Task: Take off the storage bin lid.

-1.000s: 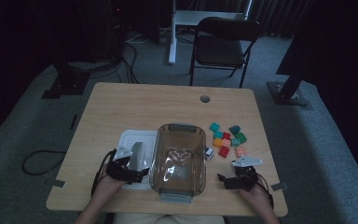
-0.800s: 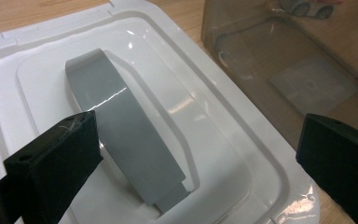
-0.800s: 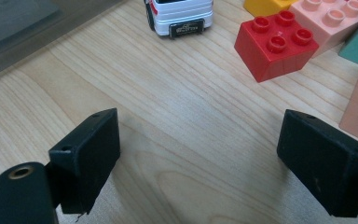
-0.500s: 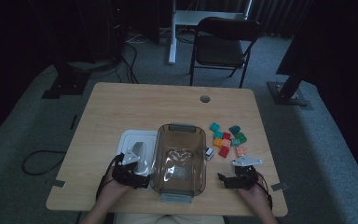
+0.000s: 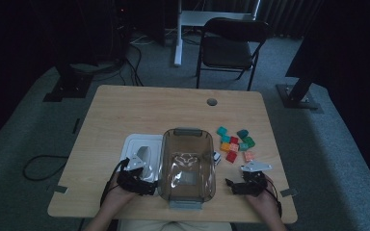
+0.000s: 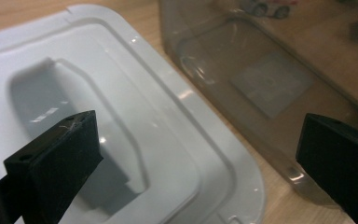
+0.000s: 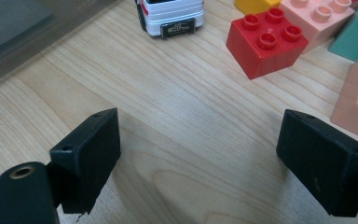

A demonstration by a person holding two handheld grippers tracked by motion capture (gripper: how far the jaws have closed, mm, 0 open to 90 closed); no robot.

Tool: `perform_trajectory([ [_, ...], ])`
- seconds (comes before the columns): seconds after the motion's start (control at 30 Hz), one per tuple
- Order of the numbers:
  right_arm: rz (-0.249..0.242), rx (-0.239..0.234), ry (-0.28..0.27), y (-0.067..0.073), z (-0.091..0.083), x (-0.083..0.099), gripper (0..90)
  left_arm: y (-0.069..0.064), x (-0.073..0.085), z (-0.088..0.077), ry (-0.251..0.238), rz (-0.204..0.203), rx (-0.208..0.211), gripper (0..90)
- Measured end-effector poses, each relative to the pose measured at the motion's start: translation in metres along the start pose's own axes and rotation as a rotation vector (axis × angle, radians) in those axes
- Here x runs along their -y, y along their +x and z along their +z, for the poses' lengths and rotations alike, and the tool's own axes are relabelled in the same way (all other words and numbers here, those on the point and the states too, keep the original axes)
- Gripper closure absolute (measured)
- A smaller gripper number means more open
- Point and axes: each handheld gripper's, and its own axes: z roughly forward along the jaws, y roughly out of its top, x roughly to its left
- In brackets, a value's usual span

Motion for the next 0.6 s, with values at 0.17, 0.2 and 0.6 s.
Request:
perform_trajectory([
  [0.17, 0.016, 0.014, 0.002, 0.0, 0.0, 0.0, 12.7, 0.019, 0.002, -0.018, -0.035, -0.022, -0.05, 0.5],
  [0.2, 0.019, 0.019, 0.001, 0.0, 0.0, 0.0, 12.7, 0.023, 0.003, -0.021, -0.042, -0.028, -0.059, 0.6],
  [0.6, 0.008, 0.009, 0.036, 0.0, -0.001, -0.003, 12.0, 0.072, 0.018, -0.049, -0.094, -0.119, -0.245, 0.6],
])
